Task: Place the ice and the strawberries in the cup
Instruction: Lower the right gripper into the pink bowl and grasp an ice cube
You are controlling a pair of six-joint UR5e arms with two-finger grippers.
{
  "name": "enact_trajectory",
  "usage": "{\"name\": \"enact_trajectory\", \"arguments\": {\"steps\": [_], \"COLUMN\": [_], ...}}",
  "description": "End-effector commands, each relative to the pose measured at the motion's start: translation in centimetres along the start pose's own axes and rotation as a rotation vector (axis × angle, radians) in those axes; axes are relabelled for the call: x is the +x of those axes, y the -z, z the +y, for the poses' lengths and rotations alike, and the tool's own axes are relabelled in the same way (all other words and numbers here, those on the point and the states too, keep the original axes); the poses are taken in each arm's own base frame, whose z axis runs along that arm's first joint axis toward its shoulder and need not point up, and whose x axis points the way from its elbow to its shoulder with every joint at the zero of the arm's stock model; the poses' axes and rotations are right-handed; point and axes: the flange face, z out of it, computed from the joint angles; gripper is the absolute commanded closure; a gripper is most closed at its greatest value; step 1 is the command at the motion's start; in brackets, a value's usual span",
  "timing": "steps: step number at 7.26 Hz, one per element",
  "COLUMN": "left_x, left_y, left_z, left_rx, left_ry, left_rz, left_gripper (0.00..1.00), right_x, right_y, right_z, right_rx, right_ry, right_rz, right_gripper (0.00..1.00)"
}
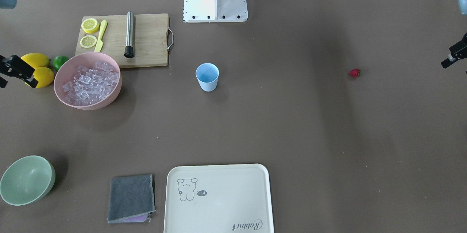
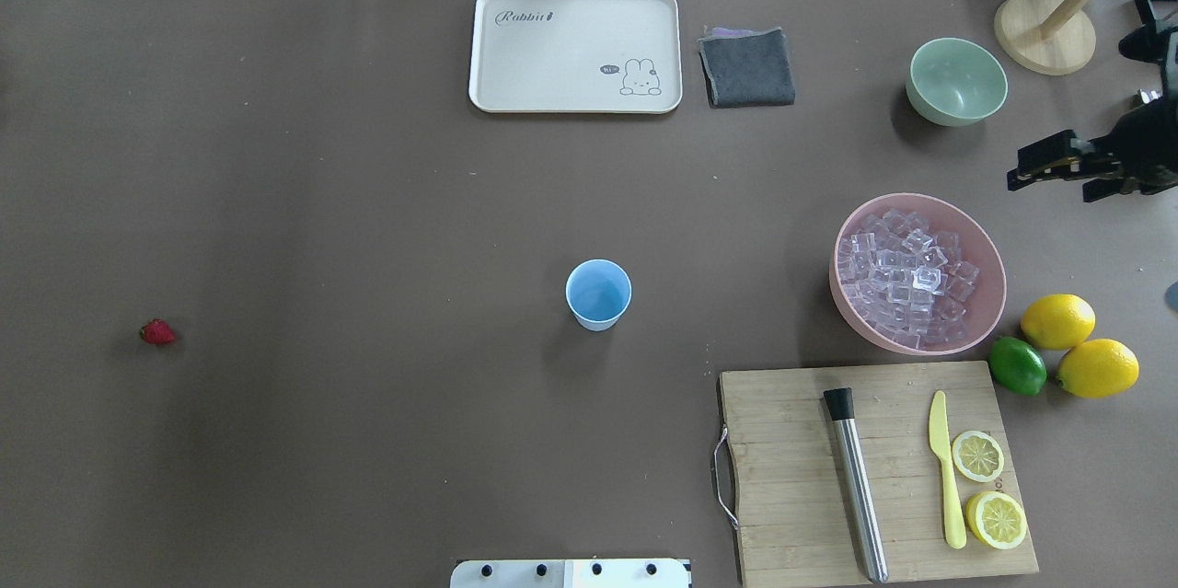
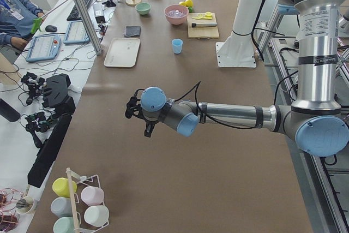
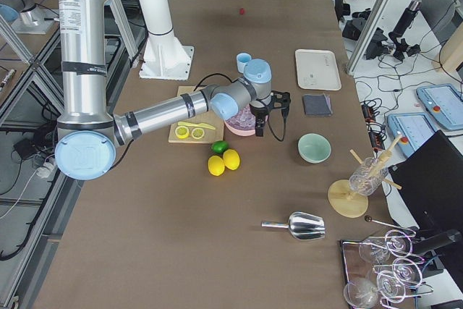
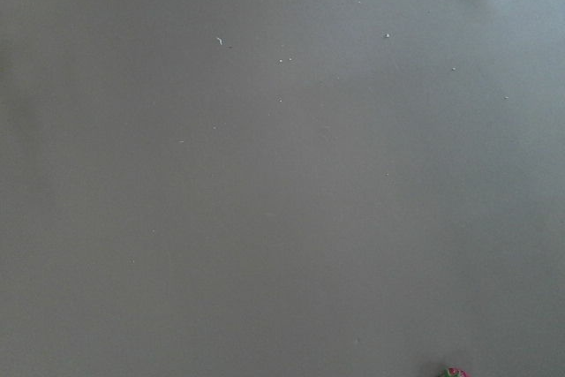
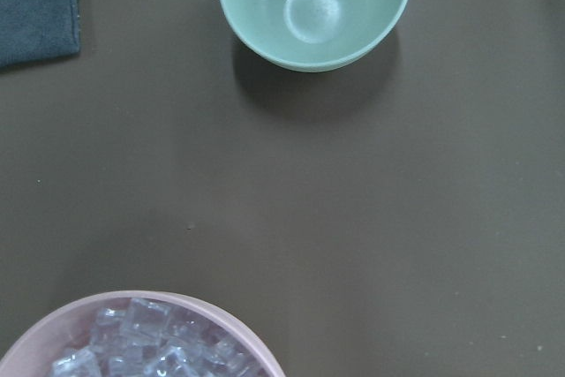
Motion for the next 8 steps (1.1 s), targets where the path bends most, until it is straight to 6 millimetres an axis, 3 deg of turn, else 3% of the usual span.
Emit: {"name": "enact_trajectory", "arguments": {"steps": [1, 3, 5, 7, 8], "left_x": [0.1, 0.2, 0.2, 0.2, 0.3], "left_y": [0.0, 0.0, 0.0, -0.1, -0.1], "left_z": [-0.1, -0.1, -0.1, 0.0, 0.0], "left_rx": [0.002, 0.006, 0.007, 0.008, 0.006], "left_ry": [0.002, -0.004, -0.007, -0.01, -0.011], "left_rz": [-0.004, -0.002, -0.002, -0.001, -0.001], "left_gripper": [0.02, 0.02, 0.02, 0.02, 0.02], "right_x": [-3.7, -5.4, -7.3, -8.4, -8.3], "right_y": [-3.6, -5.9, -6.3, -7.4, -7.5], "right_z": [2.5, 4.3, 6.6, 7.6, 7.5], "right_rx": [-0.03, -0.041, -0.054, -0.056, -0.057], "right_ry": [-0.001, 0.007, 0.048, 0.075, 0.073], "right_rz": [0.036, 0.089, 0.113, 0.124, 0.128], "right_gripper": [0.03, 0.04, 0.06, 0.28, 0.46]}}
